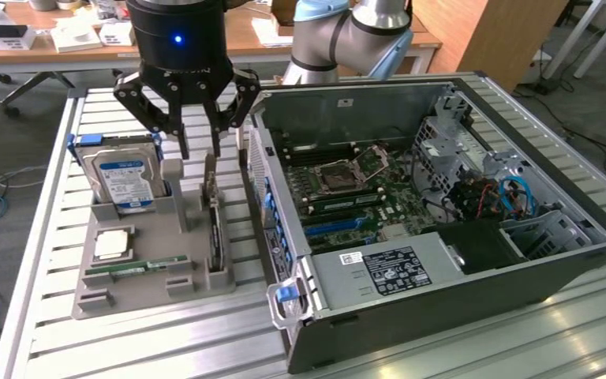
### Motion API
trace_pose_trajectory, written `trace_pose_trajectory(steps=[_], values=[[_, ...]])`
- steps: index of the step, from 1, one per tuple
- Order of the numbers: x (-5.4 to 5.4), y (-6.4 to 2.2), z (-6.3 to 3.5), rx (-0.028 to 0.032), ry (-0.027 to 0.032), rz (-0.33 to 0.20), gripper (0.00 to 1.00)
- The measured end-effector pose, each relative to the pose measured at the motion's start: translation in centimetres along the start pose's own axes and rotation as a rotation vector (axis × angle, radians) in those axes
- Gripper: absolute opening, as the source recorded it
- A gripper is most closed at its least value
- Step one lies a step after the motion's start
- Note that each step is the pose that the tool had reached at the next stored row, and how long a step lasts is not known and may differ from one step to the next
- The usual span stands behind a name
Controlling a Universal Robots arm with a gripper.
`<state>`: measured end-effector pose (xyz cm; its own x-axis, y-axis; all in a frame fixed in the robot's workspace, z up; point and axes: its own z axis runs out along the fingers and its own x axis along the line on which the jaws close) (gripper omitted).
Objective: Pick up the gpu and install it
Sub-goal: 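Pick up the gpu and move the gpu toward the slot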
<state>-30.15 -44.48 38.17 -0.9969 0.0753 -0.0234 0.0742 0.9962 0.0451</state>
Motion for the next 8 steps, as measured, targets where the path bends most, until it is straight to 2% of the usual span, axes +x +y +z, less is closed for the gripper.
trace_pose_trajectory(steps=[8], values=[[0.01, -0.01, 0.33, 0.0002, 0.0002, 0.0, 0.41]])
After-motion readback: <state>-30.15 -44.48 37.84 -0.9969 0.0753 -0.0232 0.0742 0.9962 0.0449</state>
